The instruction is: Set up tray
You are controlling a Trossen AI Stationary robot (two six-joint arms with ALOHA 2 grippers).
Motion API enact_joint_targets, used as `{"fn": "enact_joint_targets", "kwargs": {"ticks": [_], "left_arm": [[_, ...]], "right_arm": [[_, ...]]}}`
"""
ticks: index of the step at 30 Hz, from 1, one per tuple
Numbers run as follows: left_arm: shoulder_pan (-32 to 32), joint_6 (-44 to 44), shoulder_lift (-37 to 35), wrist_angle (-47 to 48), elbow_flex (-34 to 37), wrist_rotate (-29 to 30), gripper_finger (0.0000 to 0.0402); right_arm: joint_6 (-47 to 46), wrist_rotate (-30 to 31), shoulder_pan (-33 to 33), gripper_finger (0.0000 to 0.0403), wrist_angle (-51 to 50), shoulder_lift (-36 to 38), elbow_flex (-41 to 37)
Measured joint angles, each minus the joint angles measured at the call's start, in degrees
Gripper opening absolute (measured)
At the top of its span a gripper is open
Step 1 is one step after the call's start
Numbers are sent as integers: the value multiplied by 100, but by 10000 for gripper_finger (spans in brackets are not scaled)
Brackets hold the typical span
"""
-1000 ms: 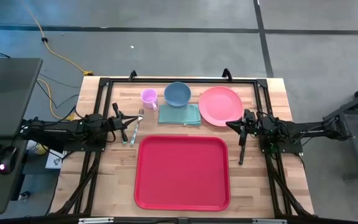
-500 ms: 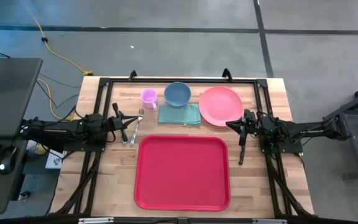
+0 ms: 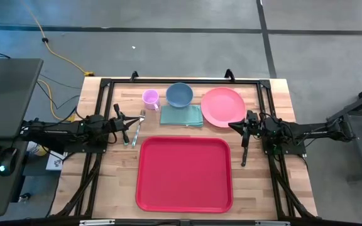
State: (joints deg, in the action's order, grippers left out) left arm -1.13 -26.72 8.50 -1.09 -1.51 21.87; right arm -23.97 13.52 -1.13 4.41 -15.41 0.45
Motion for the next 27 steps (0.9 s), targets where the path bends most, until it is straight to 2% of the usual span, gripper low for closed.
{"fn": "enact_joint_targets", "kwargs": {"ticks": [12, 20, 27], "left_arm": [[0, 229, 1, -32, 2, 71, 49], [0, 2108, -1, -209, 6, 74, 49], [2, 3137, 2, -214, 6, 69, 49]], "right_arm": [[2, 0, 0, 0, 2, 1, -2], [0, 0, 0, 0, 0, 1, -1], [-183, 0, 0, 0, 15, 1, -2]]}}
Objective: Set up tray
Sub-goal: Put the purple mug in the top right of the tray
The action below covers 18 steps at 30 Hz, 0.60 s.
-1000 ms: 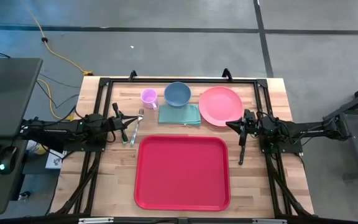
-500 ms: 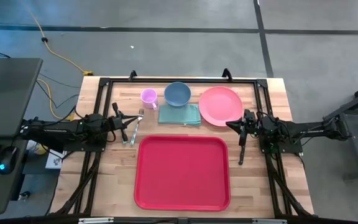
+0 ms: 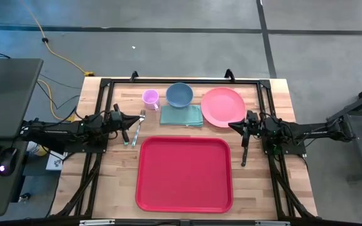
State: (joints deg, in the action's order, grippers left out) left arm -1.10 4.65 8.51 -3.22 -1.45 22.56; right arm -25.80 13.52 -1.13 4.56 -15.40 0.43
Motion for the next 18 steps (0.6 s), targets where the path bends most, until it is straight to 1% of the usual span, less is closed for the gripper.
{"fn": "enact_joint_targets", "kwargs": {"ticks": [6, 12, 18], "left_arm": [[0, 112, 0, -7, 0, -58, 49], [0, 836, 0, -10, 0, -58, 49], [0, 917, 0, -47, 0, -120, 49]], "right_arm": [[-675, 0, -1, 0, 0, -1, 1], [-1636, -16, 0, 0, 0, -1, 1], [-1816, -20, 0, 0, 24, -2, 0]]}}
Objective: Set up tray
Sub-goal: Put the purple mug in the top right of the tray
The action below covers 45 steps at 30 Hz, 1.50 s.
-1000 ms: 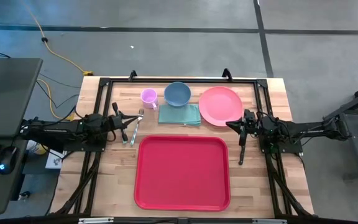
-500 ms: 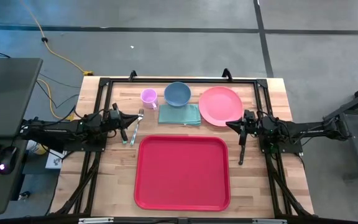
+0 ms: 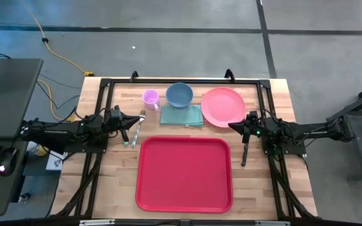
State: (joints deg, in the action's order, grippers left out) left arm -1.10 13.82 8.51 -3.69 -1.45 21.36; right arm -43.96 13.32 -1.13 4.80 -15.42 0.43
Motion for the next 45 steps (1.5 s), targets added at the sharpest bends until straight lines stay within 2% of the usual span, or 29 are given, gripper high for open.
{"fn": "enact_joint_targets", "kwargs": {"ticks": [5, 12, 15, 20, 26, 31, 36, 40, 45], "left_arm": [[0, -256, 0, -314, 0, -26, 49], [0, -1456, -4, -2033, -4, -164, 49], [0, -1728, -2, -2189, -109, -177, 49], [0, -2151, 0, -1422, -706, -327, 49], [-1, -2503, 0, 428, -1823, -318, 49], [0, -2775, 0, 1900, -2778, -119, 49], [0, -3005, -2, 2759, -3507, 115, 49], [-2, -3204, 82, 3091, -3944, 316, 49], [-1, -3954, 813, 3708, -4538, 1081, 49]], "right_arm": [[43, 20, -2, 0, 489, 0, 2], [660, -32, 0, 0, 1127, 6, 121], [839, 14, -2, 0, 1529, 4, 133], [990, 4, -1, 0, 1965, 6, 143], [1006, -8, -1, 0, 2051, 4, 245], [1942, -85, 0, 1, 1956, -2, 807], [2941, 379, -2, 1, 686, -213, 2041], [3516, 695, -1, 1, -655, -757, 3303], [3669, 929, -4, 1, -1983, -1515, 4496]]}}
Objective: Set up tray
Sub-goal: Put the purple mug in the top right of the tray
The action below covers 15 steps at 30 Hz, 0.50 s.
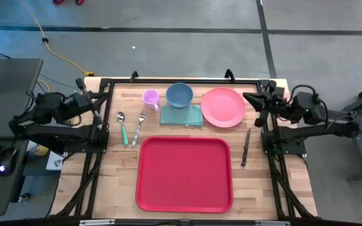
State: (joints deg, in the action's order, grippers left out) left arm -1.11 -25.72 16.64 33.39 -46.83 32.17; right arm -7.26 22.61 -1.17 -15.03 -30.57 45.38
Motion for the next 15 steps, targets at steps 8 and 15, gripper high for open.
{"fn": "enact_joint_targets", "kwargs": {"ticks": [8, 15], "left_arm": [[-6, -173, 2259, 2496, -1528, 1190, 49], [-801, -248, 3546, 3238, -2581, 1078, 49]], "right_arm": [[-454, 195, 2, 1, -1306, -741, 547], [-820, 540, 2, 1, -1796, -874, 545]]}}
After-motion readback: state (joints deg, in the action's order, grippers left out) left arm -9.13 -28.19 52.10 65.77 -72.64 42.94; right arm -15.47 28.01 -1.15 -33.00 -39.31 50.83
